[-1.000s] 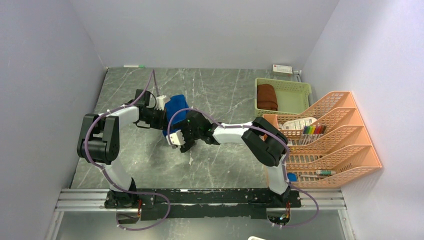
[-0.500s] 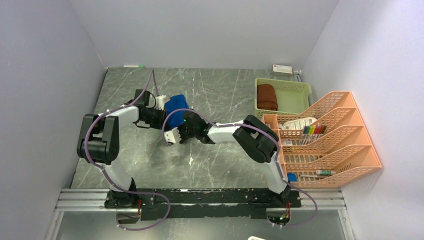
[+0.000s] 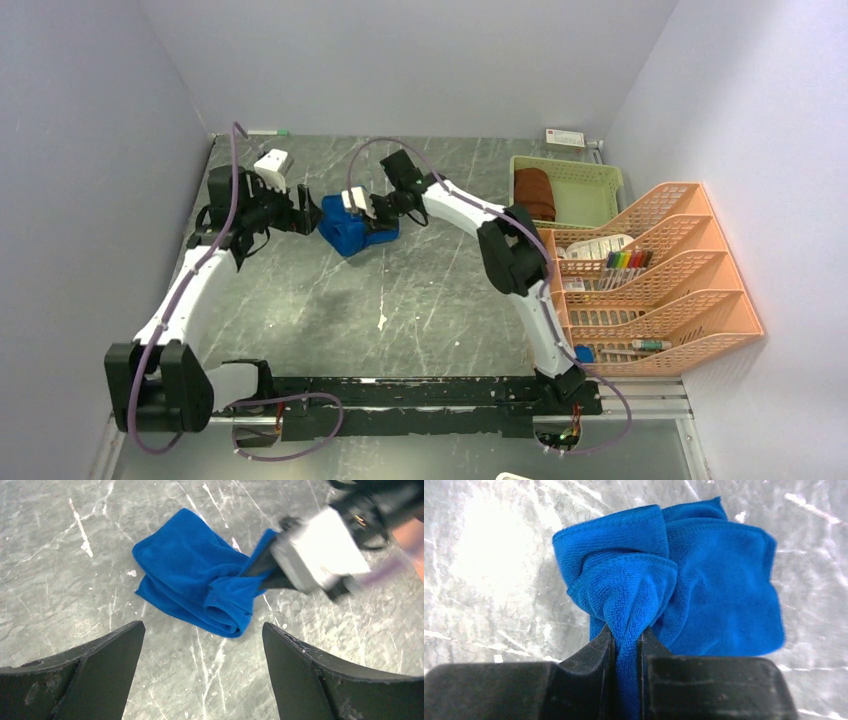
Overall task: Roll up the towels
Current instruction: Roll the towel at the center of the board.
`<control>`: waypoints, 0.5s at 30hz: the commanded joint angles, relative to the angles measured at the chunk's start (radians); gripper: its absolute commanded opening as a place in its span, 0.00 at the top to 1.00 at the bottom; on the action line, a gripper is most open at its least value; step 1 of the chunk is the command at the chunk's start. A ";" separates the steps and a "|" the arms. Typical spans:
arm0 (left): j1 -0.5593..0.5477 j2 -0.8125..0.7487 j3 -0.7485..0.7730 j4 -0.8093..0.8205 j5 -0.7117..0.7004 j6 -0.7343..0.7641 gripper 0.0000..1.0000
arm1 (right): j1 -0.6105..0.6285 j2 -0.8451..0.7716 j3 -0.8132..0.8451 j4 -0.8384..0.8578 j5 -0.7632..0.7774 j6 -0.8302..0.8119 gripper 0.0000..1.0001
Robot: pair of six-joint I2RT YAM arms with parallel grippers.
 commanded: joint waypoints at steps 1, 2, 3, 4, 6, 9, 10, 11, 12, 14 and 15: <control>-0.035 -0.056 -0.109 0.080 0.071 0.054 0.01 | -0.004 0.223 0.339 -0.471 -0.159 0.058 1.00; -0.056 -0.054 -0.116 0.073 0.081 0.084 0.01 | -0.004 0.288 0.449 -0.551 -0.162 0.067 1.00; -0.081 -0.045 -0.115 0.055 0.079 0.114 0.01 | -0.004 0.337 0.539 -0.630 -0.165 0.064 1.00; -0.109 -0.035 -0.106 0.038 0.076 0.147 0.01 | -0.004 0.376 0.608 -0.682 -0.167 0.071 1.00; -0.149 -0.012 -0.089 0.016 0.078 0.190 0.01 | -0.006 0.403 0.642 -0.702 -0.184 0.103 1.00; -0.167 0.028 -0.078 0.021 0.099 0.218 0.02 | -0.013 0.366 0.559 -0.672 -0.245 0.136 1.00; -0.169 0.041 -0.078 0.030 0.099 0.225 0.03 | -0.016 0.359 0.550 -0.674 -0.262 0.151 1.00; -0.169 0.055 -0.078 0.036 0.101 0.227 0.03 | -0.018 0.361 0.554 -0.685 -0.272 0.164 1.00; -0.171 0.069 -0.076 0.037 0.104 0.236 0.04 | -0.021 0.370 0.569 -0.704 -0.275 0.174 1.00; -0.177 0.098 -0.073 0.043 0.106 0.247 0.04 | -0.023 0.390 0.597 -0.734 -0.262 0.194 1.00; -0.180 0.109 -0.071 0.048 0.099 0.250 0.04 | -0.023 0.395 0.599 -0.739 -0.256 0.199 1.00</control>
